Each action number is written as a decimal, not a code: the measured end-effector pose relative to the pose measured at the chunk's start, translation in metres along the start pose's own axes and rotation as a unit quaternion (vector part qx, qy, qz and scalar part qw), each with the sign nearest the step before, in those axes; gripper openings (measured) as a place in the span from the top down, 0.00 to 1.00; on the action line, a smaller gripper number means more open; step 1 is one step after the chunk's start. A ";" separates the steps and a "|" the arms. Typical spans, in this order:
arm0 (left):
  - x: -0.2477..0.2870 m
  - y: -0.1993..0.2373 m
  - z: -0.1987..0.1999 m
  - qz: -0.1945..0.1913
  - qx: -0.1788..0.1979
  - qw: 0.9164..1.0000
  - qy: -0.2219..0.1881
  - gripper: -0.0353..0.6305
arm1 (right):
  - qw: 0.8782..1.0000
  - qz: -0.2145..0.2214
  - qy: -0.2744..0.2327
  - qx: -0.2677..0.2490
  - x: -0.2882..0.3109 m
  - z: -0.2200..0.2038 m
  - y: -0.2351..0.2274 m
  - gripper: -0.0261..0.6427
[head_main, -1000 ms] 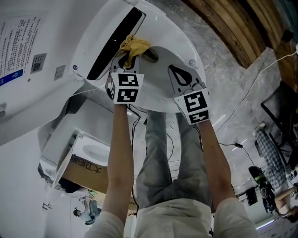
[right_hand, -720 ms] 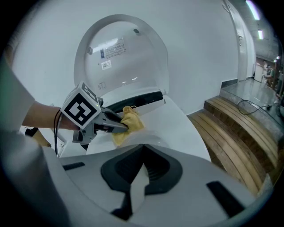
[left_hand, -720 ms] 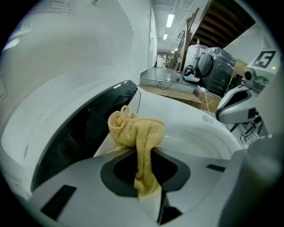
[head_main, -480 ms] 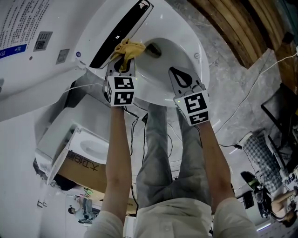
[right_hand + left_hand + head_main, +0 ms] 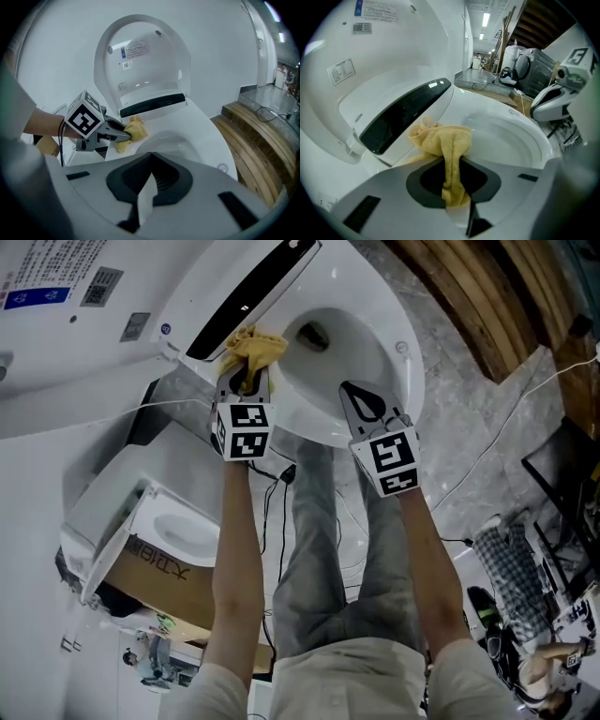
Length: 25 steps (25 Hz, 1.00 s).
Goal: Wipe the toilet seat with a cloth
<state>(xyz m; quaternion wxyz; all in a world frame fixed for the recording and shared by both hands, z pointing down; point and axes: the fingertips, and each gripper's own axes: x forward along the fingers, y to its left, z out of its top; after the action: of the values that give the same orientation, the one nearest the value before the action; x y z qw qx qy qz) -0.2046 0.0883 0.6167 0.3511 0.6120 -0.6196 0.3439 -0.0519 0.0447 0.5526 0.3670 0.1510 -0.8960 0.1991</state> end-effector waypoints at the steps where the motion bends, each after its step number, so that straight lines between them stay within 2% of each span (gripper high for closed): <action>1: -0.002 -0.001 -0.003 0.001 -0.002 1.000 0.001 0.82 | 1.000 0.001 0.001 -0.002 -0.001 -0.001 0.001 0.95; 12: -0.019 -0.034 -0.037 0.003 -0.015 1.000 0.026 0.82 | 1.000 0.022 0.009 -0.012 -0.016 -0.006 0.000 0.95; 18: -0.028 -0.052 -0.052 0.024 -0.056 0.997 0.040 0.82 | 0.997 0.058 0.021 -0.036 -0.032 -0.013 -0.003 0.95; 25: -0.043 -0.076 -0.065 0.065 -0.120 0.990 0.035 0.82 | 0.992 0.094 0.032 -0.073 -0.059 -0.020 -0.019 0.95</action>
<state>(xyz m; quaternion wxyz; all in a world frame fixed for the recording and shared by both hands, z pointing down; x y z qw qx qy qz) -0.1271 0.1647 0.6132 0.4205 0.5115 -0.6823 0.3099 0.0085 0.0444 0.5284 0.3850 0.0322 -0.9062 0.1717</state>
